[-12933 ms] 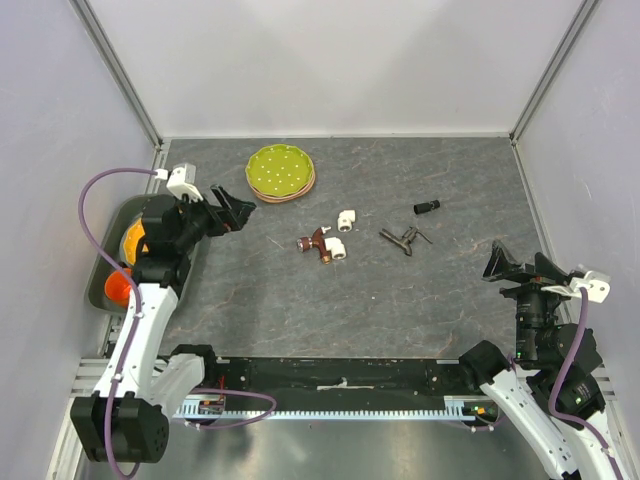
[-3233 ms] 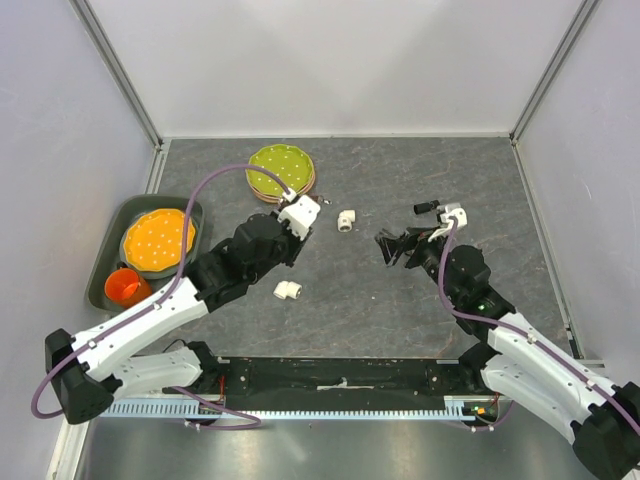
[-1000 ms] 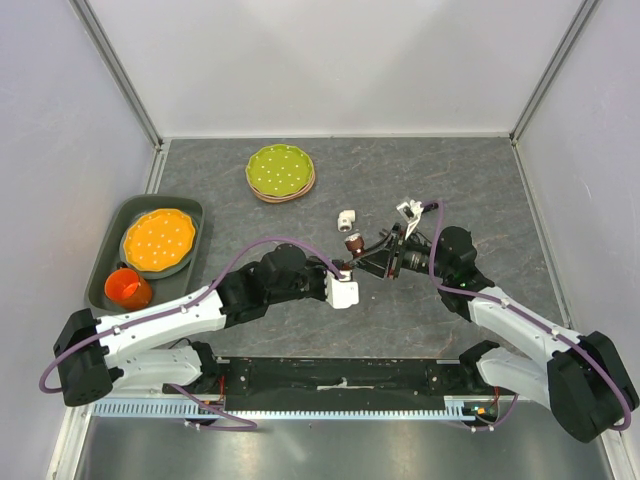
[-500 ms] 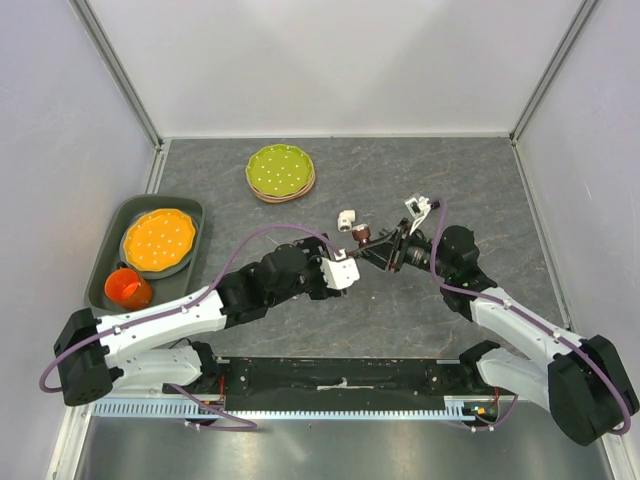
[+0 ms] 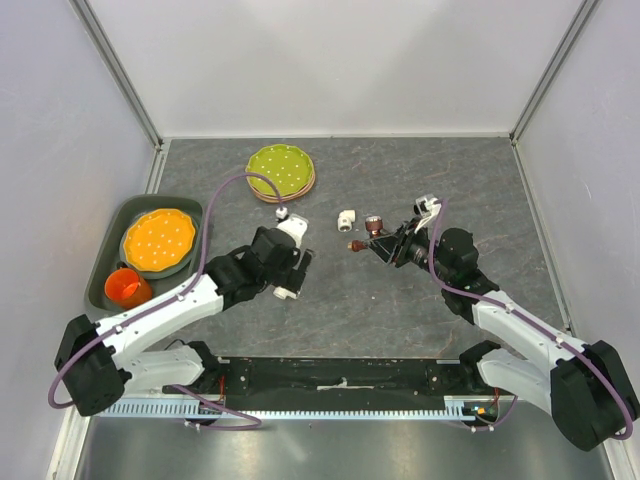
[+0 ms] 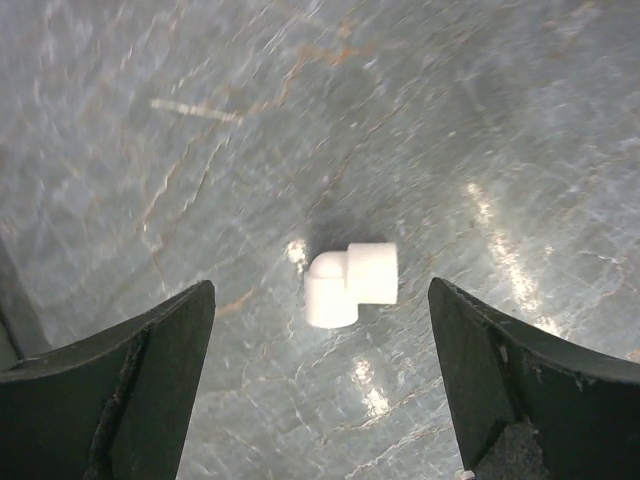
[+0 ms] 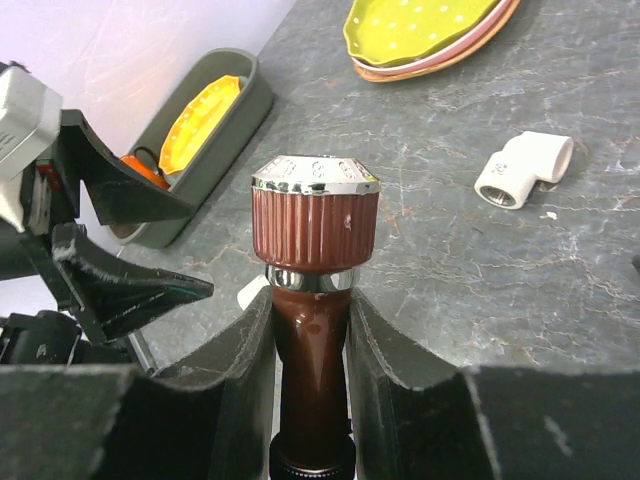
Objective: Install the water faucets
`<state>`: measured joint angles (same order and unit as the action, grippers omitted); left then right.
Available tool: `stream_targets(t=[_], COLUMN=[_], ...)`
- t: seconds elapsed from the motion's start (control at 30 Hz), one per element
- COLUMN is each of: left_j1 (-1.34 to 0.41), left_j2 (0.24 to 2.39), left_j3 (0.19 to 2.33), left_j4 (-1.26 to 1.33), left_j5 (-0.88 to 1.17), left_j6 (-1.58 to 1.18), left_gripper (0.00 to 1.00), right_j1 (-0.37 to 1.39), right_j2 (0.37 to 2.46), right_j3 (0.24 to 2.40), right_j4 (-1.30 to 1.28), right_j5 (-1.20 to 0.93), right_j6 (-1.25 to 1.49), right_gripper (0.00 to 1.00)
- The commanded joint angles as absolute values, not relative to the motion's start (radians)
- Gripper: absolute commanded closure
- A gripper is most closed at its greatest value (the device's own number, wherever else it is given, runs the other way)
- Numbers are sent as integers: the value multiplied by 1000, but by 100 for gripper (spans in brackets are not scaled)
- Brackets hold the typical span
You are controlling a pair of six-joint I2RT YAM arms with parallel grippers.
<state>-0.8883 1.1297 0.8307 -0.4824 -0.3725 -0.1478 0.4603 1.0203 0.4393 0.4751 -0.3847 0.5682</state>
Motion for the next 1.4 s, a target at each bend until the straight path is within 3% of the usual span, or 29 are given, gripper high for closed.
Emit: stream_targets(t=[0.0,0.17,0.33,0.53,1.37], left_j1=[-801,-752,-719,-710,-726], left_j2=[1095,1132,1189,1276,1434], left_j3=[795,785,792,801,816], left_j4=[-568,-606,-630,-647,-523], left_j5=[-255,-199,-184,-178,-64], left_j6=[-367,-394,-417,-439,-451], left_gripper=[7,8,18,22,25], right_j1=[457,457,457,457,457], right_j2=[1006,1005,1000,996,994], right_j3=[437,434,434,434,431], right_j4=[506,505,502,500,506], right_j5=[-333,-325,-319,-319,-319], right_j6=[554,552,548,548,551], right_gripper=[100,100,100,100,100])
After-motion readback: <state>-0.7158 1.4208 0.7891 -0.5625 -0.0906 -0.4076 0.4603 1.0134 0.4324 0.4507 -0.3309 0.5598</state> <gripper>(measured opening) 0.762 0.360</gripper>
